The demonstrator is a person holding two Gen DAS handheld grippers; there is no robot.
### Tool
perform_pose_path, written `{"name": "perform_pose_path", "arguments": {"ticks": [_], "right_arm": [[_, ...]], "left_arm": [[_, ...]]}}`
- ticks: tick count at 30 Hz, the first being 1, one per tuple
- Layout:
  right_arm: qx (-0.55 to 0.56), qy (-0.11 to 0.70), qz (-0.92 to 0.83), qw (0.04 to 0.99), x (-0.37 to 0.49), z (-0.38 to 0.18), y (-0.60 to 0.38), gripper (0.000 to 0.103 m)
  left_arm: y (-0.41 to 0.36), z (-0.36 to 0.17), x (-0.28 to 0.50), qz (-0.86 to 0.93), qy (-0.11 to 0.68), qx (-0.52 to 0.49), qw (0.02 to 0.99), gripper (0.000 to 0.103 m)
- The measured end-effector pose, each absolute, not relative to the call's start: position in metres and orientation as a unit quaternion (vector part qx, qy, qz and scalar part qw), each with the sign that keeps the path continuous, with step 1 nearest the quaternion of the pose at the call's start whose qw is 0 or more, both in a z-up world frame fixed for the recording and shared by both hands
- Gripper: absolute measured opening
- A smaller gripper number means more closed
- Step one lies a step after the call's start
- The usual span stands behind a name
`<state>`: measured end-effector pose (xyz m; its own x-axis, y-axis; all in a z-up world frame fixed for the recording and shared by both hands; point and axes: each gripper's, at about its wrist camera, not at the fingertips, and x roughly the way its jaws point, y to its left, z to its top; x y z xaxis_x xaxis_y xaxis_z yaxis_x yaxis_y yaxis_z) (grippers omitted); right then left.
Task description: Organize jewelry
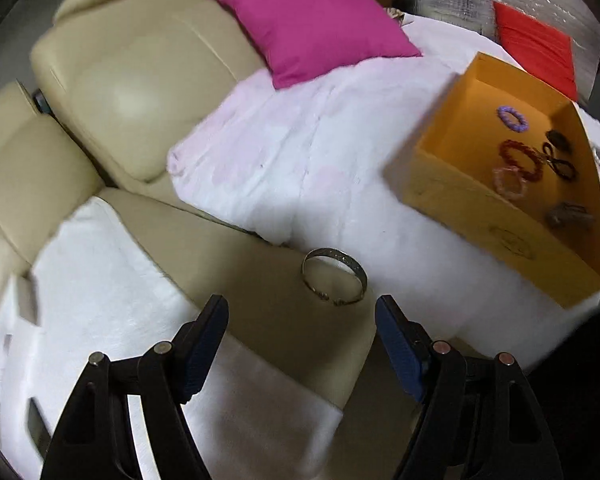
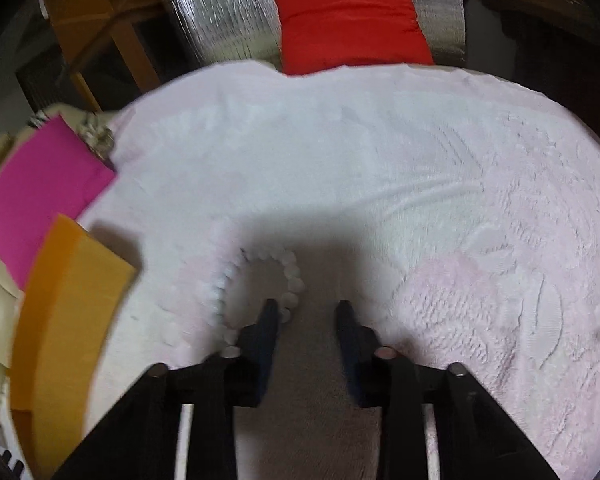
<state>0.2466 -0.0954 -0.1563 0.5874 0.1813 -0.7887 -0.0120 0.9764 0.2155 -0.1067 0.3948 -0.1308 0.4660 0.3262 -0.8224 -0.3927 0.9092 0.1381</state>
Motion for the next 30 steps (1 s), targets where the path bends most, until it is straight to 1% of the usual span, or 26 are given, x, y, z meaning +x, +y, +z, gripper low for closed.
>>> {"name": "perform_pose_path", "arguments": {"ticks": [4,8,9,10,11,12,13,14,15,16,18,19,20,24,27,30], "right_arm": [[0.087,0.446,0.055,0.889,0.244,-0.157,-0.097,0.019],[0.076,0.441,0.052,0.893,0.242,-0.156,-0.095,0.019],[0.073,0.44,0.051,0.893,0.242,-0.156,-0.092,0.018],[0.071,0.44,0.051,0.894,0.242,-0.156,-0.091,0.018],[0.07,0.44,0.051,0.894,0.243,-0.157,-0.091,0.018],[0.07,0.44,0.052,0.894,0.243,-0.157,-0.091,0.018],[0.071,0.44,0.052,0.894,0.243,-0.156,-0.091,0.018],[0.075,0.441,0.053,0.893,0.244,-0.156,-0.092,0.018],[0.076,0.441,0.054,0.893,0.244,-0.157,-0.093,0.018],[0.079,0.441,0.055,0.892,0.245,-0.156,-0.094,0.018],[0.082,0.441,0.057,0.892,0.245,-0.156,-0.094,0.017],[0.083,0.44,0.059,0.892,0.245,-0.155,-0.094,0.013],[0.085,0.439,0.064,0.892,0.244,-0.155,-0.094,0.011],[0.089,0.437,0.087,0.891,0.239,-0.152,-0.089,0.007],[0.088,0.435,0.104,0.89,0.233,-0.149,-0.087,0.006],[0.093,0.432,0.108,0.891,0.229,-0.146,-0.095,0.006]], "left_arm": [[0.41,-0.152,-0.086,0.21,0.48,-0.061,0.849,0.076],[0.411,-0.168,-0.065,0.206,0.493,-0.048,0.844,0.076],[0.411,-0.172,-0.062,0.208,0.499,-0.042,0.84,0.073],[0.412,-0.176,-0.058,0.204,0.505,-0.044,0.838,0.056],[0.414,-0.179,-0.055,0.203,0.51,-0.042,0.835,0.05],[0.414,-0.18,-0.053,0.211,0.508,-0.027,0.835,0.041],[0.415,-0.179,-0.051,0.212,0.51,-0.02,0.833,0.03],[0.417,-0.179,-0.049,0.214,0.514,-0.017,0.831,0.024],[0.419,-0.179,-0.048,0.219,0.517,-0.015,0.827,0.012],[0.423,-0.179,-0.047,0.223,0.518,-0.018,0.825,0.006],[0.428,-0.178,-0.047,0.222,0.517,-0.026,0.826,0.003],[0.428,-0.178,-0.048,0.223,0.517,-0.025,0.826,0.003],[0.426,-0.178,-0.05,0.225,0.516,-0.022,0.826,0.003],[0.419,-0.17,-0.059,0.233,0.502,-0.02,0.832,0.003],[0.409,-0.155,-0.068,0.228,0.491,-0.017,0.84,0.003],[0.385,-0.123,-0.083,0.209,0.471,-0.007,0.857,0.003]]}}
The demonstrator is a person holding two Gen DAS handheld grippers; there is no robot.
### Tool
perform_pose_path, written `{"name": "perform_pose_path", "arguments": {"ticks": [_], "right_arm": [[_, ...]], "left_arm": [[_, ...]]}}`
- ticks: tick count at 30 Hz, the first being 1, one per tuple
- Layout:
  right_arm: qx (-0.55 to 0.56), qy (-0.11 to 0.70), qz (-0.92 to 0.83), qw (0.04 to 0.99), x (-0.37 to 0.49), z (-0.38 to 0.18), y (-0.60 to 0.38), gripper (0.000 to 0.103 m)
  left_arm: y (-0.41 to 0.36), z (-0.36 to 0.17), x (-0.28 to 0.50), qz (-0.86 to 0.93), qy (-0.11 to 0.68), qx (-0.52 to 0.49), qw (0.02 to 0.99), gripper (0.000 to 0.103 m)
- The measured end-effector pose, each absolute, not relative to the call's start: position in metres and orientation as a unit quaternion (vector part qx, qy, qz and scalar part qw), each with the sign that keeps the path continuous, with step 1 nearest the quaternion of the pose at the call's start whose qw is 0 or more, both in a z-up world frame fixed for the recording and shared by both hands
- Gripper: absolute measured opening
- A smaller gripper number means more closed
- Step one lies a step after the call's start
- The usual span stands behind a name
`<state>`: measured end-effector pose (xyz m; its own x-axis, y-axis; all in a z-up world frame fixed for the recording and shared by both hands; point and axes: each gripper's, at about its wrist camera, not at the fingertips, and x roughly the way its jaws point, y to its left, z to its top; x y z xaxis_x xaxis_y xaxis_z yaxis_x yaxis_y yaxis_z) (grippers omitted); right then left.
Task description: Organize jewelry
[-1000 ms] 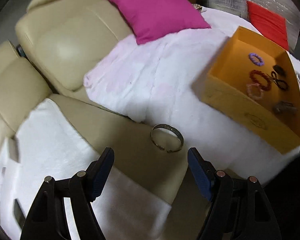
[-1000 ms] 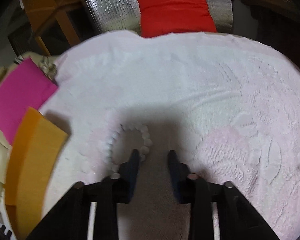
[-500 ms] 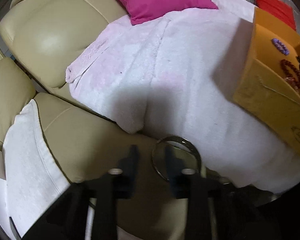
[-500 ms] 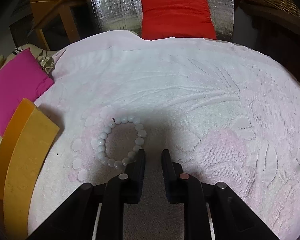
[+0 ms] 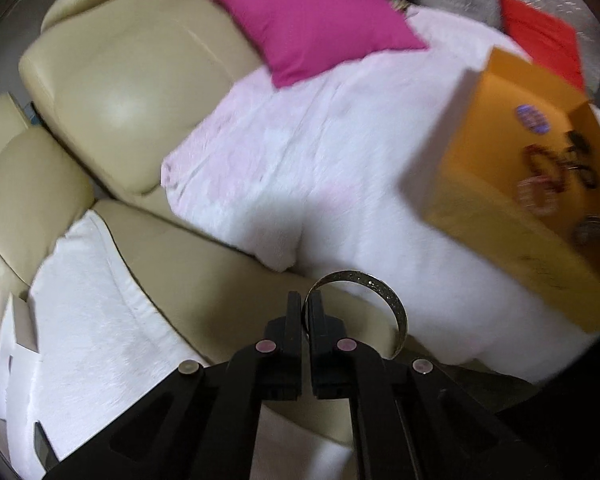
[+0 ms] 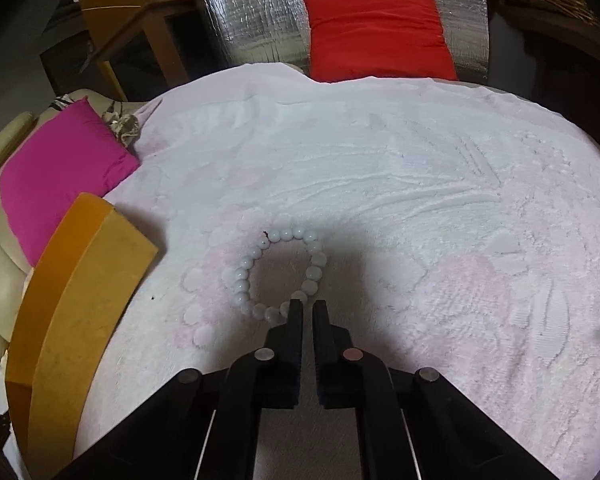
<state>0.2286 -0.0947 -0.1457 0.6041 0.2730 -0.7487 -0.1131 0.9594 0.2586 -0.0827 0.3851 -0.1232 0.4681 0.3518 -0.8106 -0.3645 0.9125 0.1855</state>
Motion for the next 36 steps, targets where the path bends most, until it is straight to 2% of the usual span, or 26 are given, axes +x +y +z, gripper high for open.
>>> {"name": "perform_pose_path", "arguments": {"ticks": [7,11,15,20,27,29,31,35,36], "right_arm": [[0.146,0.435,0.09,0.884,0.217,-0.138,-0.15,0.006],[0.165,0.435,0.075,0.882,0.21,-0.135,-0.184,0.006],[0.191,0.436,0.071,0.876,0.203,-0.13,-0.207,0.006],[0.232,0.433,0.081,0.867,0.197,-0.121,-0.229,0.007],[0.225,0.432,0.092,0.869,0.192,-0.115,-0.254,0.008],[0.232,0.43,0.091,0.868,0.19,-0.116,-0.262,0.008],[0.24,0.435,0.1,0.862,0.19,-0.119,-0.268,0.008],[0.242,0.446,0.125,0.853,0.189,-0.125,-0.265,0.011],[0.242,0.449,0.135,0.849,0.189,-0.126,-0.261,0.011]], "left_arm": [[0.295,-0.019,-0.098,0.078,0.388,0.019,0.918,0.003],[0.217,0.014,-0.069,-0.011,0.345,0.048,0.937,0.003],[0.143,-0.001,-0.005,-0.053,0.354,0.048,0.932,0.003],[0.047,-0.052,0.08,-0.116,0.391,0.023,0.913,0.003],[-0.064,-0.113,0.164,-0.203,0.437,0.03,0.876,0.005],[-0.073,-0.124,0.178,-0.198,0.445,0.034,0.873,0.012],[-0.066,-0.124,0.185,-0.191,0.439,0.021,0.878,0.032],[-0.03,-0.1,0.197,-0.145,0.389,0.008,0.91,0.042],[-0.02,-0.096,0.2,-0.127,0.377,0.011,0.917,0.051]]}}
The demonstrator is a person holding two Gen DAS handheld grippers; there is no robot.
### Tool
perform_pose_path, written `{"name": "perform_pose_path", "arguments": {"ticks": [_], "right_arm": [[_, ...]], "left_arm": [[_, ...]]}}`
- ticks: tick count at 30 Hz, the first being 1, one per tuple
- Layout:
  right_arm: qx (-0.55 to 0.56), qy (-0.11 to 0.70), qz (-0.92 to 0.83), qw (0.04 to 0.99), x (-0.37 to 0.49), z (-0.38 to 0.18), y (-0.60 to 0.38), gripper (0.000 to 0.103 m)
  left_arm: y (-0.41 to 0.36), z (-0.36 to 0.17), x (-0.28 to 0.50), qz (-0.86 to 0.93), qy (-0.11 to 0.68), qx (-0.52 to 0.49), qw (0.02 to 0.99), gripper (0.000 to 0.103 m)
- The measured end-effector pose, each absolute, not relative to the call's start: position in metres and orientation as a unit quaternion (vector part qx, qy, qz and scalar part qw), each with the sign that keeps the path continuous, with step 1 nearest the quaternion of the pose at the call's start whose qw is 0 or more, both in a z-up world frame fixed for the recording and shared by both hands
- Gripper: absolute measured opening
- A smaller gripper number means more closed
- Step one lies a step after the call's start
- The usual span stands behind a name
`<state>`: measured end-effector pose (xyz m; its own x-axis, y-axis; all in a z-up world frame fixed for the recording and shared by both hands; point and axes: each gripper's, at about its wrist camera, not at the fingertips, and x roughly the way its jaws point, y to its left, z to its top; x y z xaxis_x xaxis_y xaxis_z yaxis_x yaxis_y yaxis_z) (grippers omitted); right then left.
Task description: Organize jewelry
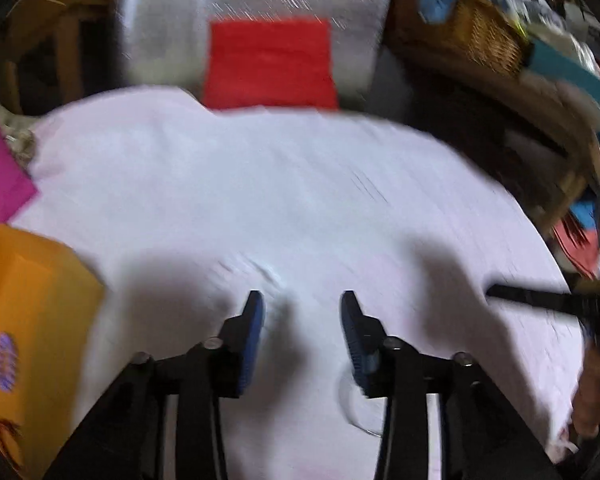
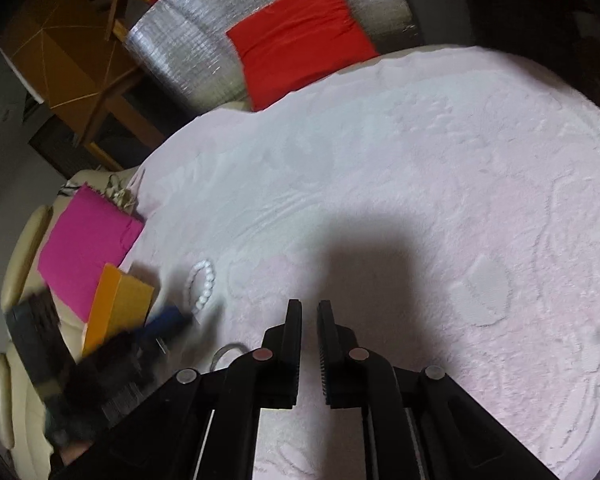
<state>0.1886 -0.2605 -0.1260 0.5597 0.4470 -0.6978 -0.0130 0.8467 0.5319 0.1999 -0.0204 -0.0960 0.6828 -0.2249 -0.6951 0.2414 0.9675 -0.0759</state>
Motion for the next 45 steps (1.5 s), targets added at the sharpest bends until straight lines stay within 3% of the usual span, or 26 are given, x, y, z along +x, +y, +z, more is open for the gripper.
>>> {"name": "perform_pose_path", "arguments": {"ticks": [6,10,17,20,22,35,36,45], "right_arm": [[0.184,0.475,0.189,0.839,0.18,-0.131,-0.208,0.011],[0.144,0.489,0.189,0.84,0.176,-0.141,-0.182,0.028],[0.095,0.484,0.156,0.856,0.176,-0.157,-0.165,0.028],[0.054,0.466,0.142,0.872,0.17,-0.157,-0.157,0.018],[0.038,0.459,0.126,0.879,0.17,-0.159,-0.156,0.006],[0.051,0.436,0.1,0.893,0.176,-0.149,-0.166,0.004],[0.055,0.436,0.097,0.893,0.176,-0.149,-0.169,0.004],[0.074,0.434,0.082,0.894,0.176,-0.145,-0.18,0.004]], "left_arm": [[0.021,-0.128,0.228,-0.082,0.45,-0.039,0.888,0.054],[0.017,-0.132,0.234,-0.088,0.446,-0.039,0.89,0.054],[-0.005,-0.142,0.25,-0.087,0.446,-0.006,0.891,0.056],[-0.009,-0.143,0.248,-0.074,0.443,0.018,0.893,0.056],[-0.01,-0.147,0.247,-0.07,0.443,0.028,0.894,0.056],[-0.012,-0.147,0.248,-0.068,0.43,0.044,0.899,0.056],[-0.012,-0.148,0.249,-0.069,0.429,0.045,0.899,0.055],[-0.018,-0.146,0.246,-0.079,0.422,0.053,0.902,0.014]]}}
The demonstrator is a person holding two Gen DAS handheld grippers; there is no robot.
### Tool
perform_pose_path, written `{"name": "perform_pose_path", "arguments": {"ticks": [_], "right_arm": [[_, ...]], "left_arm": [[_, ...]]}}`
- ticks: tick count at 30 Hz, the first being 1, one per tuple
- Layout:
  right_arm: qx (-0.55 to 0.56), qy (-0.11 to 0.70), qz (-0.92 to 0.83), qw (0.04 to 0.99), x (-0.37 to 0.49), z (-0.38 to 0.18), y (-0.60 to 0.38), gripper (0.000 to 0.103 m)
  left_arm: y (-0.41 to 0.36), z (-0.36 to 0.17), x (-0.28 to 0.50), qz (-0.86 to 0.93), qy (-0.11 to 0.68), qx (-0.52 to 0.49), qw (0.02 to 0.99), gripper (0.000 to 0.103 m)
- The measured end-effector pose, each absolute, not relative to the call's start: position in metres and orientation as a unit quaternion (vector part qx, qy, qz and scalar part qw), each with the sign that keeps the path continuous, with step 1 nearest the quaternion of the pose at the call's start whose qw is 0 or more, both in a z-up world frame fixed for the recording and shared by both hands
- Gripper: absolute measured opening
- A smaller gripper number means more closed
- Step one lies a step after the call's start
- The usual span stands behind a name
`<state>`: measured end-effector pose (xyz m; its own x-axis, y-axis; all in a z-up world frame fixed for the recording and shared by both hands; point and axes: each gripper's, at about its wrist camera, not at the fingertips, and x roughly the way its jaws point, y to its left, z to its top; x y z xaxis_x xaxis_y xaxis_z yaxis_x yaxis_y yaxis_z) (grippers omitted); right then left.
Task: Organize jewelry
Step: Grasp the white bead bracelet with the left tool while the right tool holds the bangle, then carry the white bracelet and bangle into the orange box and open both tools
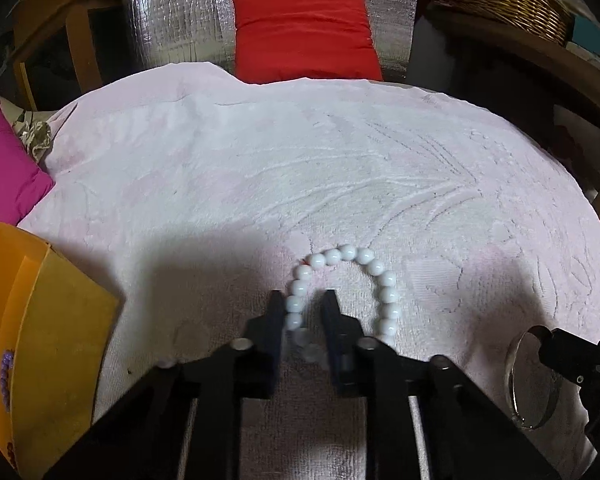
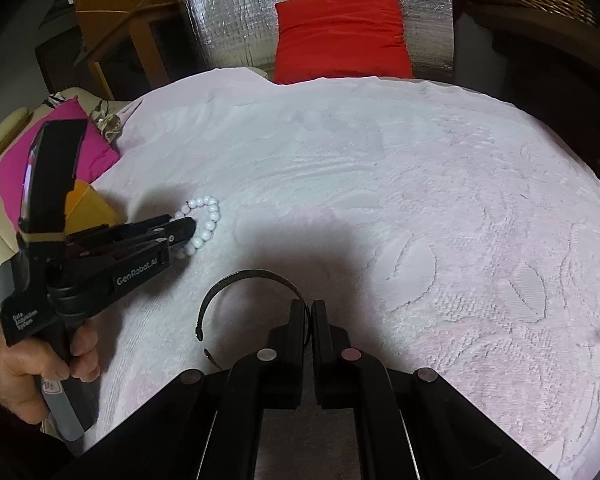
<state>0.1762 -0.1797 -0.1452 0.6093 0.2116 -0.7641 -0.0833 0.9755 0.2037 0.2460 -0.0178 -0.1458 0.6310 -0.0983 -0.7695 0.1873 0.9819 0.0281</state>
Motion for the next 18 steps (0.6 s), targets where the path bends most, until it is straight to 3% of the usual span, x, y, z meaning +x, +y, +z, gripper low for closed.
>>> {"name": "perform_pose_path", "arguments": {"ticks": [18], "right_arm": [[0.107,0.426,0.054,0.897,0.179,-0.139,-0.204,0.004]], "left_arm": [[-0.017,-0.132,0.236,-0.08,0.411,0.057,0.906,0.01]]}}
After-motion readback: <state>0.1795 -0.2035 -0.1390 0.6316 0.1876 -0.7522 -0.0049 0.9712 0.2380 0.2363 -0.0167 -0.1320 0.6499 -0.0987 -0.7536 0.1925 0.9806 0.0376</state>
